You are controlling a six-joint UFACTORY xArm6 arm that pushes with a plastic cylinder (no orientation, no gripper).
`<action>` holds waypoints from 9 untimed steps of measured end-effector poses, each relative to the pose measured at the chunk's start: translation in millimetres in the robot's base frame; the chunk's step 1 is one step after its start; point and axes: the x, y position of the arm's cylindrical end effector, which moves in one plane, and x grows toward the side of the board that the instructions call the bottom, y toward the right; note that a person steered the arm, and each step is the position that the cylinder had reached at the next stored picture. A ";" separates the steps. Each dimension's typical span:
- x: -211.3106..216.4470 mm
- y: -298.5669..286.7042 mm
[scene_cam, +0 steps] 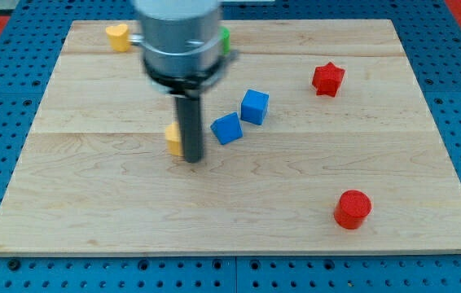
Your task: Place the hexagon below the yellow heart
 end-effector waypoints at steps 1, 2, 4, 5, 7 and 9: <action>-25.5 -70.6; -30.2 -68.0; 5.1 -5.6; -42.4 -9.3; -83.2 -58.1; -70.8 -53.5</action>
